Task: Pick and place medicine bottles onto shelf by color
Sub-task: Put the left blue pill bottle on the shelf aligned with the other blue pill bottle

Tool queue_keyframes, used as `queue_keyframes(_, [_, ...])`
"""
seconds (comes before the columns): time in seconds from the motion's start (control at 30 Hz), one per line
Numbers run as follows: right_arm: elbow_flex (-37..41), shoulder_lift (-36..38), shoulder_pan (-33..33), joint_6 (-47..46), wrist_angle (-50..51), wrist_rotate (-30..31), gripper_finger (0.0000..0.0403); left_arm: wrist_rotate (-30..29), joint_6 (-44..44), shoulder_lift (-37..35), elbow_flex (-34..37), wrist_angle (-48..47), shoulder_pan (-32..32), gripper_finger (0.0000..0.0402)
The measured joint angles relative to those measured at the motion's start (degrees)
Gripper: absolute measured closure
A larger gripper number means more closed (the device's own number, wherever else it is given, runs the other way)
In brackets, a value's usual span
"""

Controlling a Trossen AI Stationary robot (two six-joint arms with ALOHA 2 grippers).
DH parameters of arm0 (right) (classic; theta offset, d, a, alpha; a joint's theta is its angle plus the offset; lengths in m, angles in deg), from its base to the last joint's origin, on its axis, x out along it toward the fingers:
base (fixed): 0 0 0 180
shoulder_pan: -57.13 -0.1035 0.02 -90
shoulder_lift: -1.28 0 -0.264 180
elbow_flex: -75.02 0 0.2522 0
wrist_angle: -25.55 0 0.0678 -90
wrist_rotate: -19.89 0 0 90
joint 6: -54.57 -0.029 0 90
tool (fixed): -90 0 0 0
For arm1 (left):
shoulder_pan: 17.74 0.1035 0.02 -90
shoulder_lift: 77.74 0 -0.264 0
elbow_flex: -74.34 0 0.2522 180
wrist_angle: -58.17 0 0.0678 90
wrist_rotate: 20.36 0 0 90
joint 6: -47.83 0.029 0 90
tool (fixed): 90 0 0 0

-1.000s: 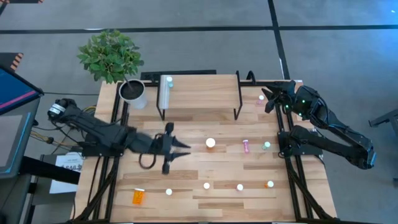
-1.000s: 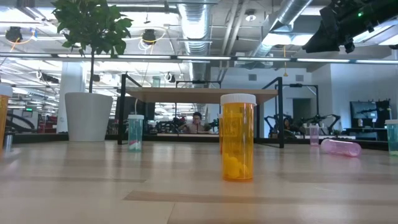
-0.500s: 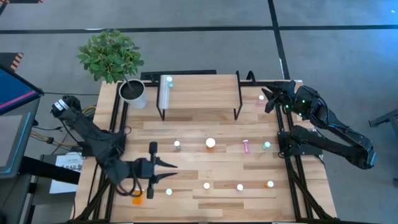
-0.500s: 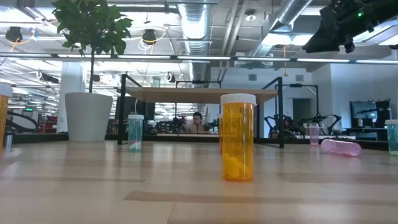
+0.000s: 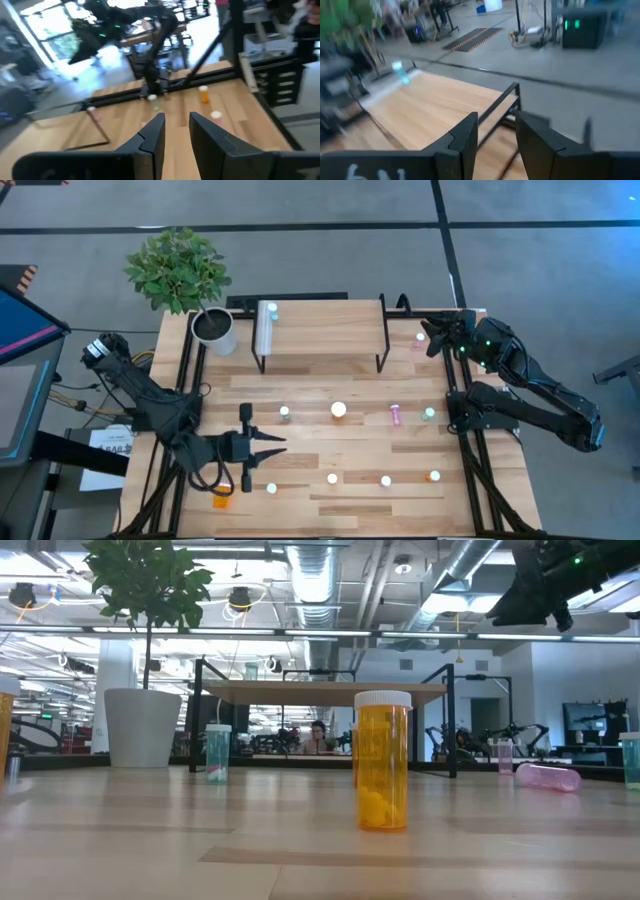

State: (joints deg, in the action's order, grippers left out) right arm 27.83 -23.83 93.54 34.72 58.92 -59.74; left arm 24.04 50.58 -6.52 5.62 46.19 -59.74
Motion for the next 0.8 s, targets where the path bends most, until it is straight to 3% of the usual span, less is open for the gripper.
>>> queue_keyframes(0.17, [-0.01,0.11,-0.16,-10.89,1.23,-0.92,0.0248,3.37,1.25,-0.54,4.62,7.95,2.59,0.0325])
queue_keyframes(0.37, [0.06,0.57,-6.72,-8.40,-0.68,-3.56,0.0248,14.24,-0.24,-8.81,19.51,26.43,7.06,0.0325])
queue_keyframes(0.5, [5.39,-0.46,-18.69,-2.76,-17.10,-3.72,0.0248,14.69,-1.94,-16.36,25.54,31.98,7.66,0.0325])
queue_keyframes(0.63, [12.80,-1.72,-32.06,7.86,-41.12,-3.19,0.0248,13.68,-4.00,-21.25,28.52,32.76,7.67,0.0325])
queue_keyframes(0.8, [19.49,-5.57,-44.46,14.81,-59.96,5.18,0.0248,13.82,-5.03,-22.23,29.70,32.32,7.52,0.0325])
